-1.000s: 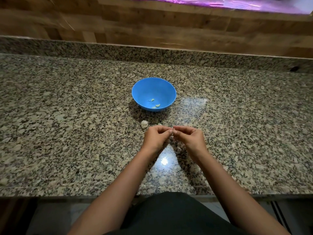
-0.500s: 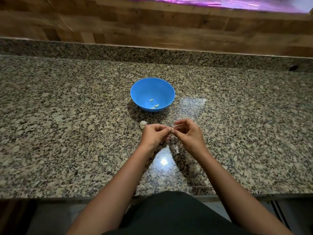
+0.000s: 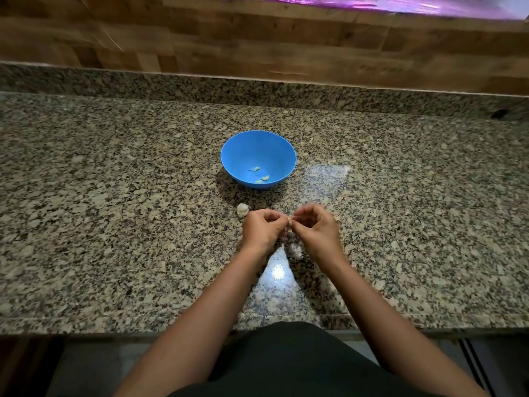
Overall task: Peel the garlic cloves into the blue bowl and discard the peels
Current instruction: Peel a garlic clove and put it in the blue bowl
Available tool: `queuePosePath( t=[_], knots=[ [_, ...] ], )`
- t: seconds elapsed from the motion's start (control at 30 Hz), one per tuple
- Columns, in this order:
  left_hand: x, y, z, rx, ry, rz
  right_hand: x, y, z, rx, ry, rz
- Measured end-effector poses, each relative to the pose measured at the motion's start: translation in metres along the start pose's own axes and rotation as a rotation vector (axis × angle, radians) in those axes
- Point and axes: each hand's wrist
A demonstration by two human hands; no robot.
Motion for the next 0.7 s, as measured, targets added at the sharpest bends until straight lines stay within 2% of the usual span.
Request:
queuePosePath(
  t=[0.13, 0.37, 0.43, 0.6, 0.7],
  knots=[
    [-0.002, 0.0, 0.0, 0.004, 0.005, 0.0, 0.004, 0.001, -0.001, 0.057, -0.006, -0.068],
    [-0.009, -0.006, -0.002, 0.016, 0.037, -0.185, -0.005, -0.004, -0.004, 0.353, -0.122, -0.652],
    [-0.012, -0.006, -0.002, 0.018, 0.051, -0.24, -0.009, -0.004, -0.007, 0.404, -0.146, -0.73],
    [-0.01, 0.004, 0.002, 0.034, -0.05, -0.24, -0.017, -0.003, -0.008, 0.396, -0.231, -0.661],
    [-0.007, 0.011, 0.004, 0.087, -0.102, -0.254, -0.017, -0.001, -0.007, 0.304, -0.223, -0.447]
  ],
)
Point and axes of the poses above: each hand's wrist, its own z-axis away from the middle knuckle, its own x-axis out of the palm, y = z × x, and after that the axes turned 14 degrees about z, right-handed
